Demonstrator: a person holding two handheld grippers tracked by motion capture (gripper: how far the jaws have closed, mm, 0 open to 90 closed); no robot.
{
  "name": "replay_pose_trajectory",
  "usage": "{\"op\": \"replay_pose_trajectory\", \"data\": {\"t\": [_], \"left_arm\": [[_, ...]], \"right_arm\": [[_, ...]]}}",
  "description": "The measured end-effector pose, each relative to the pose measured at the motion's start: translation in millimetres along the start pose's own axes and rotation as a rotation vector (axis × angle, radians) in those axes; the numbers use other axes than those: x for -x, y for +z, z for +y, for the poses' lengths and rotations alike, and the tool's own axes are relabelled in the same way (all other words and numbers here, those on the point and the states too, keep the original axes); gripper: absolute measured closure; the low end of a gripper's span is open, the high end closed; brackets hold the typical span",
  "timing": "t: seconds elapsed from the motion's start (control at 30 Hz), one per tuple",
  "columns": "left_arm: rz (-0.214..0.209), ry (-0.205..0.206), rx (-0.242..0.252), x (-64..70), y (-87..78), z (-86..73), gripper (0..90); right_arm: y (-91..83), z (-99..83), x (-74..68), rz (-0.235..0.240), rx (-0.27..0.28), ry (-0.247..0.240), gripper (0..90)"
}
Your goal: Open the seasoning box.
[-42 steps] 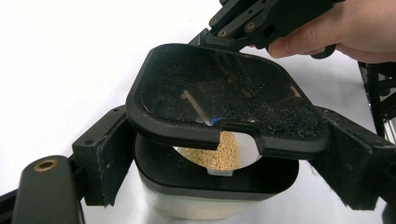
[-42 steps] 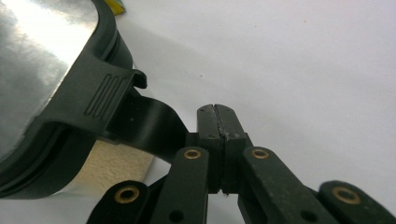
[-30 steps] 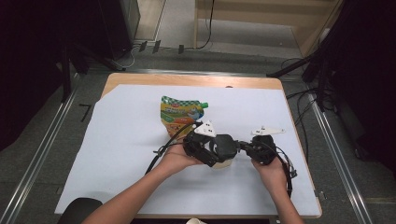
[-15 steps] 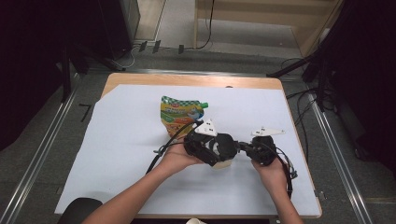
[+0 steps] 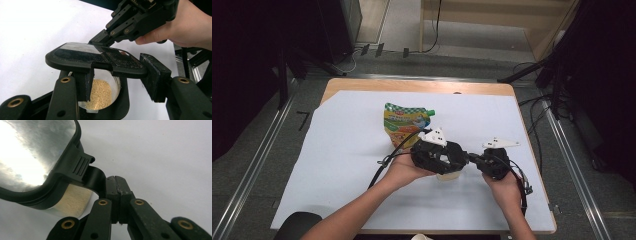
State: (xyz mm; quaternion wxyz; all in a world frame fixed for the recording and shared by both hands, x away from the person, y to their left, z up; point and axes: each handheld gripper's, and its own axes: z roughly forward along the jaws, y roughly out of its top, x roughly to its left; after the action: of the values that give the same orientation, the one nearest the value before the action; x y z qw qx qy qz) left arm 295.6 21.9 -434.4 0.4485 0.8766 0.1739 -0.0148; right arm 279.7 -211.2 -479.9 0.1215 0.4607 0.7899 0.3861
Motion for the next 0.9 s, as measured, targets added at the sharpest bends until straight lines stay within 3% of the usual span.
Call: {"op": "replay_pose_trajectory", "data": {"t": [0.17,0.37,0.43,0.5,0.67,0.9], "left_arm": [[0.012,-0.003,-0.02,3.9,-0.8,5.6,48.5],[-0.028,-0.012,-0.03,5.0,-0.2,11.8,59.3],[-0.04,0.002,-0.035,5.9,-0.3,14.1,67.2],[-0.049,0.011,-0.029,6.6,-0.5,16.7,69.2],[-0.101,0.008,-0.023,3.7,2.0,27.9,78.2],[-0.14,0.01,-0.04,1.9,14.3,39.6,82.2]], "right_arm": [[-8.1,1.2,-5.1,-0.005,0.024,-0.007,90.0],[-12.6,0.0,-7.0,-0.004,0.028,-0.007,90.0],[-12.6,-0.2,-6.2,0.003,0.029,0.005,90.0],[-12.6,-0.2,-6.2,0.004,0.029,0.005,90.0],[-12.8,-0.1,-6.3,0.009,0.029,0.004,90.0],[-13.2,-0.9,-8.0,0.002,0.027,0.009,90.0]]}}
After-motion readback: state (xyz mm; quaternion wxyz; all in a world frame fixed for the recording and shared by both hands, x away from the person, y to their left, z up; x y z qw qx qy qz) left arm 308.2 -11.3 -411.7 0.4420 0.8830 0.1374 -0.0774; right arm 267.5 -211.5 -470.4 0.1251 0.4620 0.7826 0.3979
